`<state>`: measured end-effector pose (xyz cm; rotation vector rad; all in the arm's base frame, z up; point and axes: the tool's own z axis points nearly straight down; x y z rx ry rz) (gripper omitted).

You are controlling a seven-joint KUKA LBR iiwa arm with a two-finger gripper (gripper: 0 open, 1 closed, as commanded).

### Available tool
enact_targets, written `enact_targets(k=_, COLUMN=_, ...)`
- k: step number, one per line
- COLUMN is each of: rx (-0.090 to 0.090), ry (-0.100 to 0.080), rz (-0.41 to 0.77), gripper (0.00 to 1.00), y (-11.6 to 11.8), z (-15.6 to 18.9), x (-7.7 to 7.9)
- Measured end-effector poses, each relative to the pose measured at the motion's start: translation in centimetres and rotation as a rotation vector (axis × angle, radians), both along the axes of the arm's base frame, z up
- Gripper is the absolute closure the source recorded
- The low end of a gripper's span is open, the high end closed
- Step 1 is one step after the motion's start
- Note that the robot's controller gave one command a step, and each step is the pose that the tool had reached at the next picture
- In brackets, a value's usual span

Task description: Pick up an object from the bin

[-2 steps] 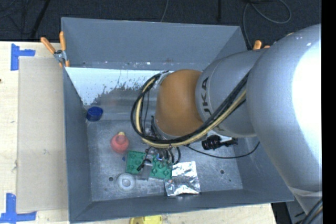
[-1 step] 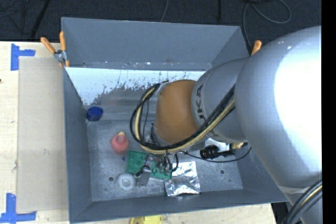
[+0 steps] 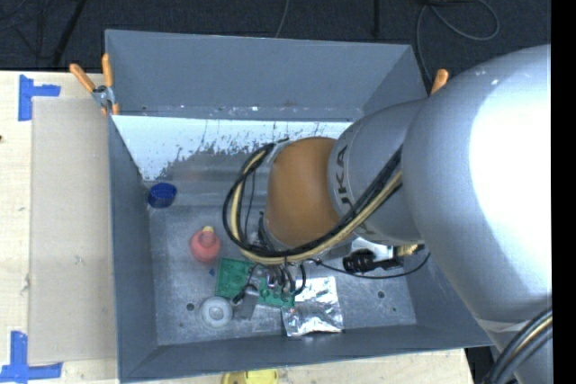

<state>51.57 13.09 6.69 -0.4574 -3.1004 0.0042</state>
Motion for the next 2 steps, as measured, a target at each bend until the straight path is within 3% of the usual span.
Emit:
enact_targets(k=1, rx=0.0, ry=-0.001, rz=-0.001, gripper=1.0, y=0.0, z=0.0, x=0.0)
enact_targets(k=2, rx=0.003, ry=-0.014, rz=0.0, gripper=1.0, y=-0.1, z=9.0, x=0.2)
